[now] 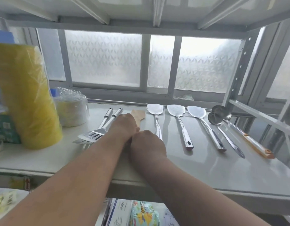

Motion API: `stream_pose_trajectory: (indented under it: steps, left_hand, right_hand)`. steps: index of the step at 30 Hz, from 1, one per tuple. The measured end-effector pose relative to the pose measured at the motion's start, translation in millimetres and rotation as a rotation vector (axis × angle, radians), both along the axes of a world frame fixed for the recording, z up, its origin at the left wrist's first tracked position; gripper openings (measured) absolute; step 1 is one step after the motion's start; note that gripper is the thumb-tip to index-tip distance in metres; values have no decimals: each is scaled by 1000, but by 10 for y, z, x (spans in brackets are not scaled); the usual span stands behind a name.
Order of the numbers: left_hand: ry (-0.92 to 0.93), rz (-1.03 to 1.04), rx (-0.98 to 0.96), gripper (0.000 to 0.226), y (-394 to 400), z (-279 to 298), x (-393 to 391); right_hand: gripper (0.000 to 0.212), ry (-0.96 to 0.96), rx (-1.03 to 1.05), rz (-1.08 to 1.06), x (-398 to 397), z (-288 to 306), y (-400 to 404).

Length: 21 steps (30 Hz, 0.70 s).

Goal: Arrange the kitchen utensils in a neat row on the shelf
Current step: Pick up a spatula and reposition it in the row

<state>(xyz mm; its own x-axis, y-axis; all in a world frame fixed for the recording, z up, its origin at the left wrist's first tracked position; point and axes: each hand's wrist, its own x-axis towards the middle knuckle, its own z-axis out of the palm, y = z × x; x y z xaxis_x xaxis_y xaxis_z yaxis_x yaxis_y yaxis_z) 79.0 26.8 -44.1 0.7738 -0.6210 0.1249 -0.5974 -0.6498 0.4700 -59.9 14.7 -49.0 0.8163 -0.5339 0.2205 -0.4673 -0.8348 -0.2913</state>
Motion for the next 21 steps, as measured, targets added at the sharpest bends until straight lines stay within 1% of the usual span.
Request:
stream_pose_trajectory:
  steps: [6, 9, 12, 13, 16, 17, 21]
  left_hand:
    - [-15, -12, -40, 36, -13, 14, -10]
    - [3, -26, -52, 27, 1, 28, -26]
    - [9, -20, -45, 40, 29, 37, -54]
    - [15, -25, -57, 41, 35, 41, -61]
    - [27, -29, -100, 27, 39, 31, -69]
    - [27, -27, -110, 25, 34, 25, -63]
    - [28, -19, -115, 33, 24, 6, -47]
  right_hand:
    - [32, 8, 28, -4, 39, -11, -17]
    - [31, 3, 31, 6, 2, 25, 3]
    - [30, -1, 33, 11, -22, 41, 18]
    - [30, -3, 32, 13, -30, 42, 22]
    - [30, -4, 30, 7, -38, 43, 26]
    - [30, -6, 32, 2, -37, 43, 26]
    - [31, 1, 33, -10, -22, 26, 20]
